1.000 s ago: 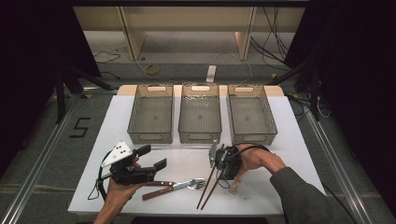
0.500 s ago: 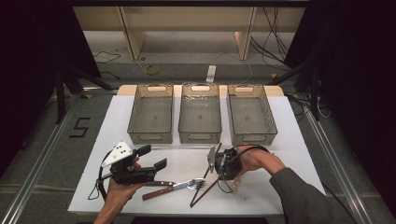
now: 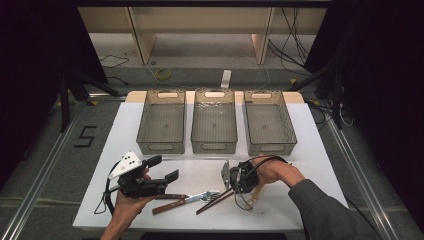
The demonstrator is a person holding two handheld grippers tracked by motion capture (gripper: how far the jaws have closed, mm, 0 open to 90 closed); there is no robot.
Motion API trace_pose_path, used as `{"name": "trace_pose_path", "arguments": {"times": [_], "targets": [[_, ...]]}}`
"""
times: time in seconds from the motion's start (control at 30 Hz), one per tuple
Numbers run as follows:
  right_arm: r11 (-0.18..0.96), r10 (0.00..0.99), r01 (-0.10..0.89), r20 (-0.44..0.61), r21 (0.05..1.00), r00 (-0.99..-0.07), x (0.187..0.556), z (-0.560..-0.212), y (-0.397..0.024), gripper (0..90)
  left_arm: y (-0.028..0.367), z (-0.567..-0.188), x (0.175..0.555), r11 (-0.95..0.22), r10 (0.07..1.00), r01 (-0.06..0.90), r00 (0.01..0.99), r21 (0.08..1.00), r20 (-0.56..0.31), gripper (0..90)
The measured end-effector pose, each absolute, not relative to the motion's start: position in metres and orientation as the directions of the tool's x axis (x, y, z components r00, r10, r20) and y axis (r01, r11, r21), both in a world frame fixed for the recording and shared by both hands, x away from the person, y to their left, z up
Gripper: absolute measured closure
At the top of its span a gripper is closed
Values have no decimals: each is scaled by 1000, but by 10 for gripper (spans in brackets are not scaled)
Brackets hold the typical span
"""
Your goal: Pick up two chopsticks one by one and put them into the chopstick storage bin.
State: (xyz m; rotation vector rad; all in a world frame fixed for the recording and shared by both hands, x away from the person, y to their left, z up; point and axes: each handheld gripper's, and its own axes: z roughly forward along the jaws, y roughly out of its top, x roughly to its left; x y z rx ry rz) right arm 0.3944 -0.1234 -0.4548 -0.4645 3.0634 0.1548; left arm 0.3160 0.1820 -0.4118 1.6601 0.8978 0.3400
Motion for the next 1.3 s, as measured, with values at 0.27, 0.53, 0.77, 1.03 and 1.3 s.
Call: {"name": "trace_pose_path", "arguments": {"times": [0.27, 0.53, 0.77, 1.03, 1.3], "targets": [[935, -336, -340, -56, 100, -940, 393, -455, -125, 847, 182, -412, 317, -44, 711, 379, 662, 924, -238, 171], [926, -364, -368, -57, 81, -930, 390, -453, -130, 853, 182, -413, 317, -40, 710, 383, 661, 923, -243, 171], [936, -324, -331, -78, 119, -943, 385, -438, -138, 854, 181, -413, 318, -52, 709, 390, 662, 919, -241, 170], [937, -268, -292, -141, 195, -953, 381, -418, -148, 854, 171, -413, 319, -94, 701, 389, 679, 916, -217, 171], [943, -222, -263, -200, 206, -954, 381, -403, -148, 854, 150, -410, 324, -230, 684, 390, 716, 892, -137, 171]]}}
